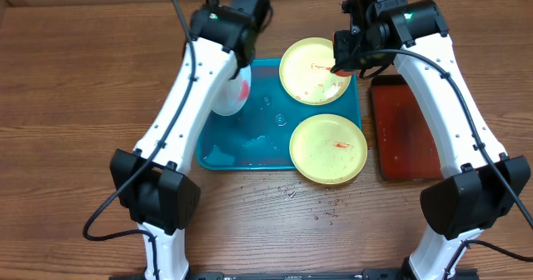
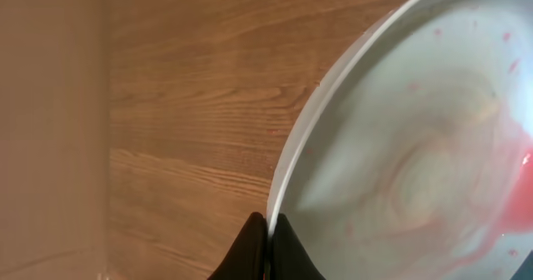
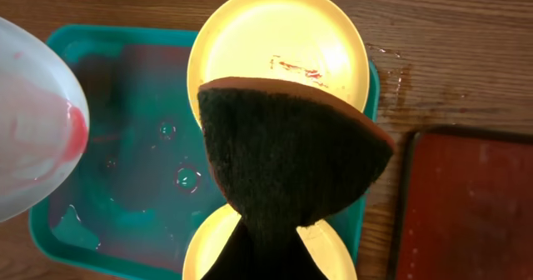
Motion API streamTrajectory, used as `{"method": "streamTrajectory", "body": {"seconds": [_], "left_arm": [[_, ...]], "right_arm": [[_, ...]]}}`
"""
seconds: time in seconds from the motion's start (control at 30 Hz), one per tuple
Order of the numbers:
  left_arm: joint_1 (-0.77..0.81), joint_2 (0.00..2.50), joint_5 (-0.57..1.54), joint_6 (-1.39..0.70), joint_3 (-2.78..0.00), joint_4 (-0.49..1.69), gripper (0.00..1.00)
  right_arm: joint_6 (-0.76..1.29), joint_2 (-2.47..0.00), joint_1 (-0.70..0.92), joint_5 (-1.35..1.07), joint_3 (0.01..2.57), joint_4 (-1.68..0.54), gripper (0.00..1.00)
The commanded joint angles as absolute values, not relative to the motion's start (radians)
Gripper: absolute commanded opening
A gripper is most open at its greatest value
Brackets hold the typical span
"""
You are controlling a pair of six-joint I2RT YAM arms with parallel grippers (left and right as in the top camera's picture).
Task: Clean dirty plates on tray and stack at the side
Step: 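Lift the white plate with the left gripper, raise the sponge right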
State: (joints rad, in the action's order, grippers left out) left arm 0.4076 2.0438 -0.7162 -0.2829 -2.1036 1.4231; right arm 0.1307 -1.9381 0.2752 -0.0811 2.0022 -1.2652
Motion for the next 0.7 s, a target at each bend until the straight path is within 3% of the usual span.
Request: {"method": "streamTrajectory", "body": {"seconds": [0.0, 0.1, 0.67], "left_arm": [[0.443, 2.019, -0.883, -0.374, -2.123, 1.426, 0.04], [0.473, 2.019, -1.050, -0.374, -2.124, 1.424, 0.04], [0.545, 2.019, -1.257, -0.363, -2.125, 1.406, 0.04]], "right_arm": [[0.134, -1.895, 0.269, -0.061, 2.017, -1.260, 0.04], [0.134, -1.895, 0.269, -0.060, 2.017, -1.264, 0.04], [0.134, -1.895, 0.269, -0.061, 2.017, -1.267, 0.04]]}}
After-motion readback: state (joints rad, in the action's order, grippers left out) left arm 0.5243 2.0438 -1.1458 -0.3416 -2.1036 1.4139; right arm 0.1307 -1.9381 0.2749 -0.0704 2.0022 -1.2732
